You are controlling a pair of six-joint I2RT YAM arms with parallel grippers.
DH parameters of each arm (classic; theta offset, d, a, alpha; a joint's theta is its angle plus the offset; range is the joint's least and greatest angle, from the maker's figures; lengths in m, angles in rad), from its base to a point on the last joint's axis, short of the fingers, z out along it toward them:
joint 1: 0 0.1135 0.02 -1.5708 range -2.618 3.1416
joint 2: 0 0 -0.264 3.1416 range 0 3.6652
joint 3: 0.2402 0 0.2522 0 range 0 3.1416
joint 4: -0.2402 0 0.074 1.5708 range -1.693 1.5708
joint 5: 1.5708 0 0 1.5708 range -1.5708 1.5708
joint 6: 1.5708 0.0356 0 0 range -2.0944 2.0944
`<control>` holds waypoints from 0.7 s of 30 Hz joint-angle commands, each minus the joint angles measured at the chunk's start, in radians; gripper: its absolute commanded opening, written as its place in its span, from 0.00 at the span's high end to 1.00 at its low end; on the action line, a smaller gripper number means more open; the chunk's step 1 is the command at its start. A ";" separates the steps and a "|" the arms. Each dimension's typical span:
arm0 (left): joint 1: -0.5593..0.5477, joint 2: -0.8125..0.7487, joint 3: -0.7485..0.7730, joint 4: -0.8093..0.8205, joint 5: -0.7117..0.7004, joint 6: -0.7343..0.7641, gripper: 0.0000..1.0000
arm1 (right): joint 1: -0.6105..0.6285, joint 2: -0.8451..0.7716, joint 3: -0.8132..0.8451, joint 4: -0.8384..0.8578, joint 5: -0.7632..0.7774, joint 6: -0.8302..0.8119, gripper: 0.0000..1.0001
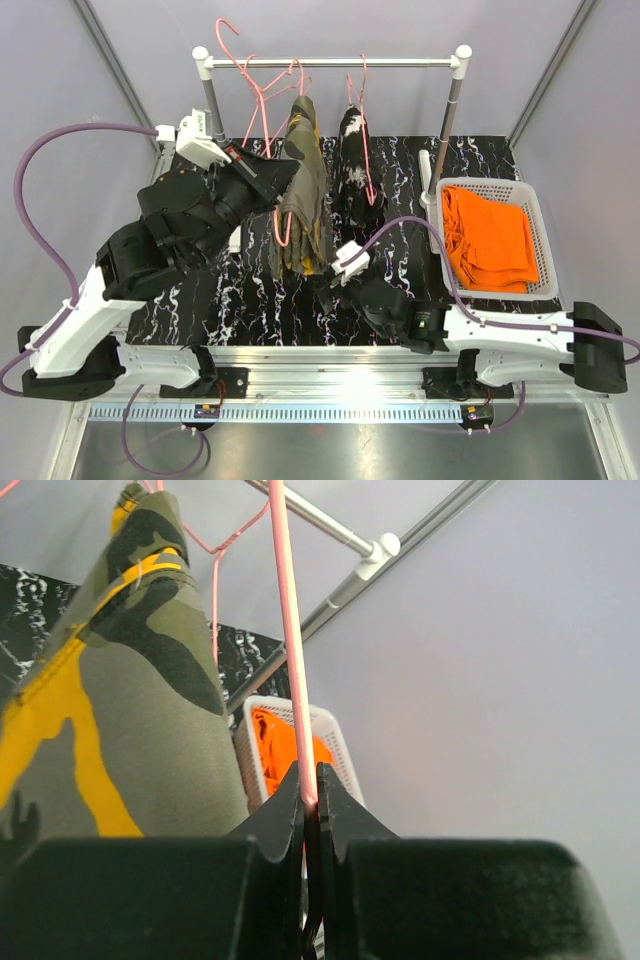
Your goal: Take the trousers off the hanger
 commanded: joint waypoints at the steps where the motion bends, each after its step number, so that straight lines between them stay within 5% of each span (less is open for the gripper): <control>1: -0.011 -0.077 0.015 0.277 -0.054 -0.051 1.00 | 0.010 0.056 -0.029 0.343 0.051 -0.124 0.01; 13: -0.026 -0.131 -0.071 0.335 -0.098 -0.103 1.00 | 0.033 0.271 -0.028 0.883 0.082 -0.345 0.01; 21: -0.028 -0.137 -0.099 0.298 -0.124 -0.106 1.00 | 0.039 0.279 0.056 0.945 0.083 -0.514 0.01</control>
